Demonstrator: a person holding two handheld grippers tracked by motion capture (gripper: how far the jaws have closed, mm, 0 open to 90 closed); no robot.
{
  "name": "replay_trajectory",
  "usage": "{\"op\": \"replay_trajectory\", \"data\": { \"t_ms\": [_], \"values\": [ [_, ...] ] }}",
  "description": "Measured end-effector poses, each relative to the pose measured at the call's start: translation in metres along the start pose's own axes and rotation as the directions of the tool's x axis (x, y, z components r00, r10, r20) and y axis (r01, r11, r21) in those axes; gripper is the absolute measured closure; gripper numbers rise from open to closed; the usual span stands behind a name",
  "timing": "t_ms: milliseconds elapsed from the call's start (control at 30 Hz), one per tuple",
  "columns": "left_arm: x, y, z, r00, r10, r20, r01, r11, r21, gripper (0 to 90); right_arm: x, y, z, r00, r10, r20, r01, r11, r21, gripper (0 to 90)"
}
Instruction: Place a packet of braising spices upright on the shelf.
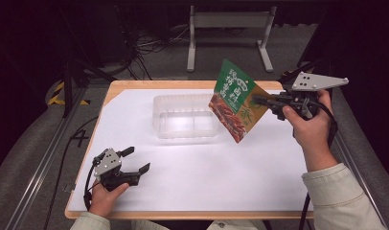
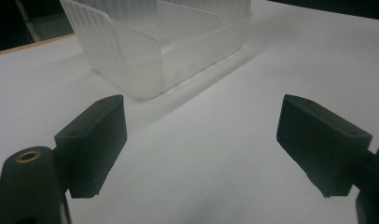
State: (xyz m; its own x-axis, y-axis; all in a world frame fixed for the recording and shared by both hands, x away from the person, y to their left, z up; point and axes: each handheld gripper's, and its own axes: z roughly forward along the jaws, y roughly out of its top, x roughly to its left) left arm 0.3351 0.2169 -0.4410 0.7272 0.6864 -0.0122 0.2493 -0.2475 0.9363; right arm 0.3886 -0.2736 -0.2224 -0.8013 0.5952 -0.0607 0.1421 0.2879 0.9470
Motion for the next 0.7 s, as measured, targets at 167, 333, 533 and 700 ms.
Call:
{"op": "replay_trajectory", "data": {
  "t_ms": [167, 333, 533, 700],
  "values": [
    [0.000, 0.000, -0.001, 1.0000, 0.002, -0.003, -0.002, 1.0000, -0.002, 16.7, 0.001, 0.012, 0.008, 1.0000, 0.006, 0.000, -0.006, 1.000, 0.000, 89.9],
    [0.001, 0.000, -0.001, 1.0000, 0.008, -0.003, -0.008, 1.0000, -0.001, 16.7, 0.003, 0.023, 0.018, 1.0000, 0.009, 0.003, -0.009, 1.000, 0.003, 89.9],
    [0.001, -0.001, -0.003, 1.0000, 0.003, -0.005, -0.003, 1.0000, -0.005, 16.7, 0.003, 0.034, 0.031, 0.9997, 0.026, 0.004, -0.026, 1.000, 0.007, 89.9],
    [0.001, -0.003, -0.007, 0.9999, 0.004, -0.013, -0.004, 1.0000, -0.002, 16.7, 0.001, 0.043, 0.042, 0.9991, 0.043, -0.006, -0.043, 0.999, 0.011, 89.9]
  ]
}}
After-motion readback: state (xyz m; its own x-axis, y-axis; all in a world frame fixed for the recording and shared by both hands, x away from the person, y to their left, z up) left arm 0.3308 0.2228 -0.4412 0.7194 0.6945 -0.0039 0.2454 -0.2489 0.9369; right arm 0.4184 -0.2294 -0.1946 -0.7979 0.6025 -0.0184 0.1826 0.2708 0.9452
